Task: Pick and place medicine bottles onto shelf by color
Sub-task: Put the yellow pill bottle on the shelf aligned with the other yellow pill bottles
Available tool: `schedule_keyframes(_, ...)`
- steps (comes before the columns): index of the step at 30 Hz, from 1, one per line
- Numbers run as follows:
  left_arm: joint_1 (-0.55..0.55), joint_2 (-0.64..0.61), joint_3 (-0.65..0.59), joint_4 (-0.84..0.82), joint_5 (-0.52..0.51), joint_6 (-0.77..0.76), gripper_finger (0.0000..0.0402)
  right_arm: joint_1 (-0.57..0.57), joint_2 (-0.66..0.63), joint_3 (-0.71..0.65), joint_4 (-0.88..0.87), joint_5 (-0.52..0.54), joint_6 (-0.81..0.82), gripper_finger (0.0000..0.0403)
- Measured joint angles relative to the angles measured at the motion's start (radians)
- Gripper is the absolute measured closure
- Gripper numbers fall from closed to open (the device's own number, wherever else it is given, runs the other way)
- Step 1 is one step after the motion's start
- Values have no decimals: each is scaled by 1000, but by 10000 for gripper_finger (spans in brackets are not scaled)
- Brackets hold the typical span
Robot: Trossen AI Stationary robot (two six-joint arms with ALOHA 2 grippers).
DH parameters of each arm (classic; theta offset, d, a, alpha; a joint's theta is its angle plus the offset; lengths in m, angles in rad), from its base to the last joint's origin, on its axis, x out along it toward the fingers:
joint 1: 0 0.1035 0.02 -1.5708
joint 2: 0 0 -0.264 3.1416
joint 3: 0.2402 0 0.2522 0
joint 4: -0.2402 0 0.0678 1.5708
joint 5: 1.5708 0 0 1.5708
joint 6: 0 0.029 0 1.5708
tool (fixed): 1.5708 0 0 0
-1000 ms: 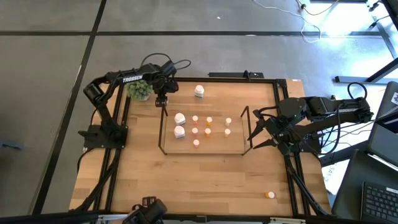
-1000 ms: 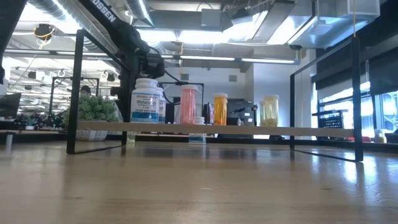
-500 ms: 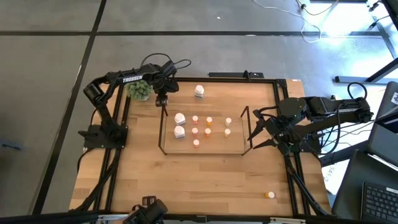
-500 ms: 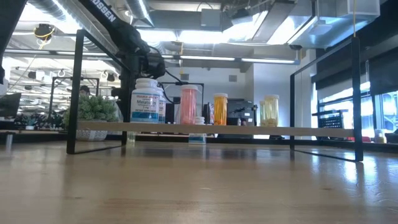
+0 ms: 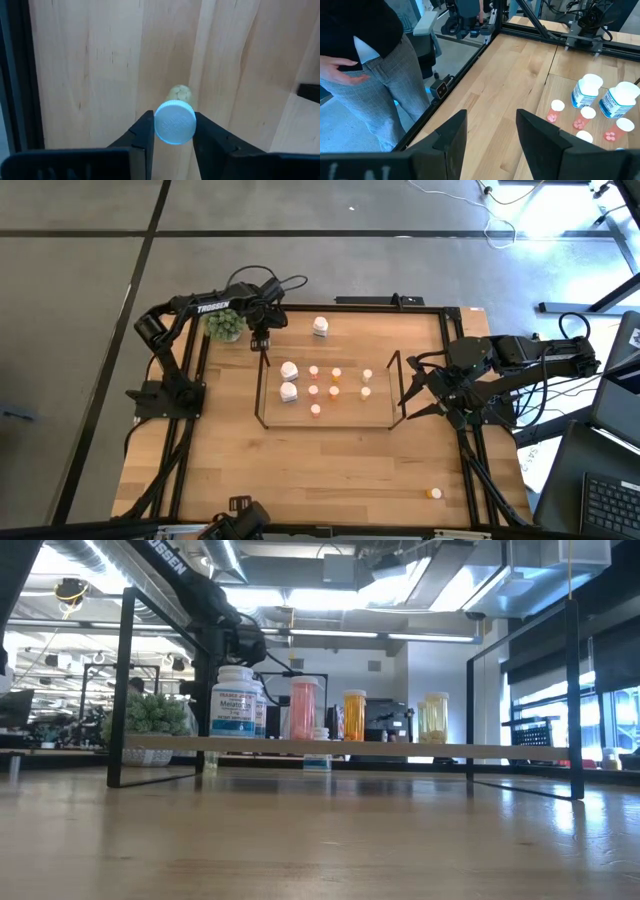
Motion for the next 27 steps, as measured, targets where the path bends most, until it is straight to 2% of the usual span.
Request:
schedule_keyframes(5, -10, 2, 41, -47, -19, -30, 313, 0, 0, 0, 0, 0, 0, 230)
schedule_keyframes(15, -36, 2, 326, -283, -22, -133, 314, 0, 0, 0, 0, 0, 1, 230)
schedule_keyframes(20, -108, 2, 513, -380, -64, -158, 315, 0, 0, 0, 0, 0, 1, 230)
schedule_keyframes(23, -181, 1, 606, -425, -128, -160, 315, 0, 0, 0, 0, 0, 0, 230)
schedule_keyframes(27, -292, 1, 695, -474, -146, -201, 315, 0, 0, 0, 0, 0, 1, 230)
